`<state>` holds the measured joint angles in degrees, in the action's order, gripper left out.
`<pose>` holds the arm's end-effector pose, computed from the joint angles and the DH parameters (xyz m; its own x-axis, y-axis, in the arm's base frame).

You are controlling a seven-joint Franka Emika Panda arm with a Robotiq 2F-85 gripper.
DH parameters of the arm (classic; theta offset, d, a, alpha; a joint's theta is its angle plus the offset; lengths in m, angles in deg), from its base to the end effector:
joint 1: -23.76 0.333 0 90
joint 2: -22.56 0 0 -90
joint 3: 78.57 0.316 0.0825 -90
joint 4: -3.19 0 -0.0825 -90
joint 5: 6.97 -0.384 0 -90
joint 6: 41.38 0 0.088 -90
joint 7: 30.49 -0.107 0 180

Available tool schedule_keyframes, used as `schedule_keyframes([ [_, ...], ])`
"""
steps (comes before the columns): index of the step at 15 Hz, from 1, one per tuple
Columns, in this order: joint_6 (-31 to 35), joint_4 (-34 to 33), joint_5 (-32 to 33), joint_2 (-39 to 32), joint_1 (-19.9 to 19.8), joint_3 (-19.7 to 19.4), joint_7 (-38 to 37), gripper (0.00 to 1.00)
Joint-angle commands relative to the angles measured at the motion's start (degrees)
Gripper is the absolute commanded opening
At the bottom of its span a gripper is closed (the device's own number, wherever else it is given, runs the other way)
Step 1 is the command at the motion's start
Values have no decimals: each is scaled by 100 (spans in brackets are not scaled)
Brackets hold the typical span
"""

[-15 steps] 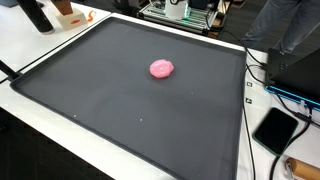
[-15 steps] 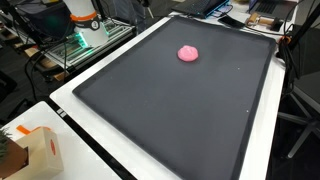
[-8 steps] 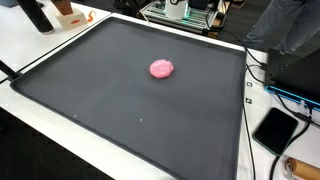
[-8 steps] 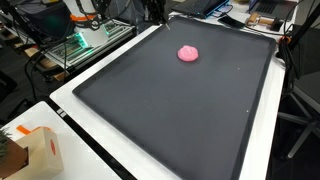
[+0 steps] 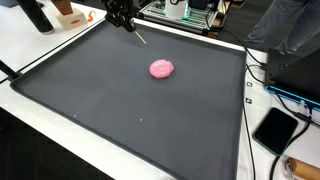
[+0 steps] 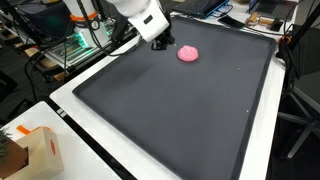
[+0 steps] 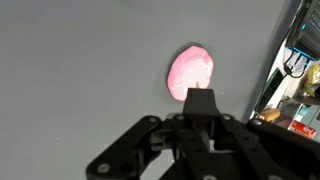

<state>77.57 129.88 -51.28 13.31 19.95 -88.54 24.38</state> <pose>0.5154 -0.0896 0.2954 0.9713 0.1710 0.1653 0.2358 -0.7824 -0.5764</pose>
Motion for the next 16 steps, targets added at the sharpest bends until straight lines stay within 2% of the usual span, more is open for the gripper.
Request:
schedule_keyframes([
  [1,-12,-312,-303,-535,-332,238,219,4],
  [7,-29,-648,-411,-1081,-568,440,88,4],
  [16,120,-999,-229,-1490,-553,601,-314,4],
])
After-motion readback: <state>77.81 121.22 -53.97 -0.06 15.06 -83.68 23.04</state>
